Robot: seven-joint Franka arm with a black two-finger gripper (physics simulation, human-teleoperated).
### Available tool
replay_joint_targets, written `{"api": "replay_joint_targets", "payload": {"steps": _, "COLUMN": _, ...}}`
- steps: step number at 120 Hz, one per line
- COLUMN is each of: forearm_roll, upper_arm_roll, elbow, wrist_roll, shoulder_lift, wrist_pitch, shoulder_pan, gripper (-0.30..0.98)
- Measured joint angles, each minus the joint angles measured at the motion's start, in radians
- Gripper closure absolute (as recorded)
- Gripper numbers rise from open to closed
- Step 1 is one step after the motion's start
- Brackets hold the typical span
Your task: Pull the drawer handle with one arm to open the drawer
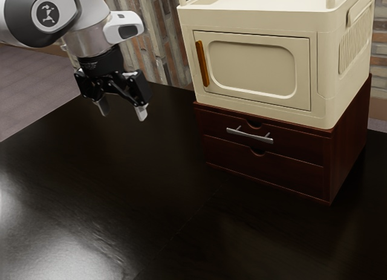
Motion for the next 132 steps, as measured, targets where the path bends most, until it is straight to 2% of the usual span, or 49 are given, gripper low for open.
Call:
{"api": "replay_joint_targets", "payload": {"steps": 31, "forearm_roll": 0.0, "upper_arm_roll": 0.0, "elbow": 0.002, "wrist_roll": -0.006, "shoulder_lift": -0.002, "wrist_pitch": 0.0, "shoulder_pan": -0.012, "gripper": 0.0}}
{"api": "replay_joint_targets", "payload": {"steps": 49, "forearm_roll": 0.01, "upper_arm_roll": -0.011, "elbow": 0.174, "wrist_roll": -0.01, "shoulder_lift": -0.02, "wrist_pitch": -0.045, "shoulder_pan": -0.01, "gripper": 0.0}}
{"api": "replay_joint_targets", "payload": {"steps": 61, "forearm_roll": -0.022, "upper_arm_roll": -0.017, "elbow": 0.227, "wrist_roll": -0.05, "shoulder_lift": -0.012, "wrist_pitch": -0.066, "shoulder_pan": -0.022, "gripper": 0.0}}
{"api": "replay_joint_targets", "payload": {"steps": 85, "forearm_roll": -0.066, "upper_arm_roll": -0.032, "elbow": 0.233, "wrist_roll": -0.328, "shoulder_lift": 0.001, "wrist_pitch": -0.082, "shoulder_pan": -0.039, "gripper": 0.0}}
{"api": "replay_joint_targets", "payload": {"steps": 107, "forearm_roll": -0.072, "upper_arm_roll": -0.042, "elbow": 0.232, "wrist_roll": -0.611, "shoulder_lift": 0.02, "wrist_pitch": -0.079, "shoulder_pan": -0.071, "gripper": 0.0}}
{"api": "replay_joint_targets", "payload": {"steps": 132, "forearm_roll": -0.075, "upper_arm_roll": -0.046, "elbow": 0.227, "wrist_roll": -0.844, "shoulder_lift": 0.07, "wrist_pitch": -0.08, "shoulder_pan": -0.102, "gripper": 0.0}}
